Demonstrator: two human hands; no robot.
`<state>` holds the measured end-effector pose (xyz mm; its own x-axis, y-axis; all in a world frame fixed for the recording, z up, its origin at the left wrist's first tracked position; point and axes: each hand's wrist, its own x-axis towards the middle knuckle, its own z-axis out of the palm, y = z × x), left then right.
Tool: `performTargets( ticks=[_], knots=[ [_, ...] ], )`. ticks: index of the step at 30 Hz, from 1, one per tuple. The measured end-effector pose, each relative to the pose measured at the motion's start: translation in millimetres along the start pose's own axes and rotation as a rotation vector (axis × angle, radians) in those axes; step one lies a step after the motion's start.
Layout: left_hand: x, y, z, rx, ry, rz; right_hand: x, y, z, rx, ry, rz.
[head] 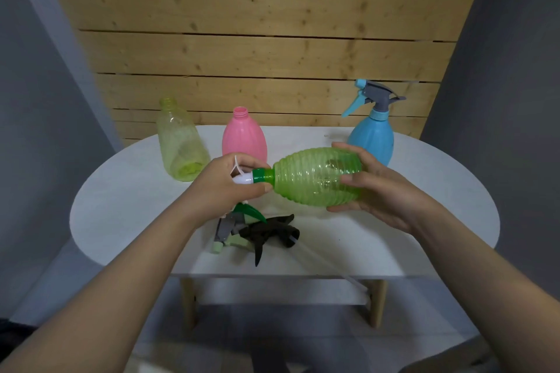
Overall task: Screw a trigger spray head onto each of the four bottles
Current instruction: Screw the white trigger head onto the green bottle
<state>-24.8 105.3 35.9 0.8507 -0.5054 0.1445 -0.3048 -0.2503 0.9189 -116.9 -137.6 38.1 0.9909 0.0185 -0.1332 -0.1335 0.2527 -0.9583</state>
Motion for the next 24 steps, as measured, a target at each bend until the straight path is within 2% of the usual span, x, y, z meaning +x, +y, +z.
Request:
performTargets(
  ticks=[12,19,24],
  knots=[
    [-6,1,-1,0.133,0.015,0.12,2,1,-8,-0.155,0.025,-0.042],
    [-8,-4,2,0.179,-0.058,0.087,3,14,-4,-0.464,0.101,0.111],
    [-2,-9,-3,0.179,-0.052,0.012,6,21,-2,-0.349,0.033,0.091]
  ],
)
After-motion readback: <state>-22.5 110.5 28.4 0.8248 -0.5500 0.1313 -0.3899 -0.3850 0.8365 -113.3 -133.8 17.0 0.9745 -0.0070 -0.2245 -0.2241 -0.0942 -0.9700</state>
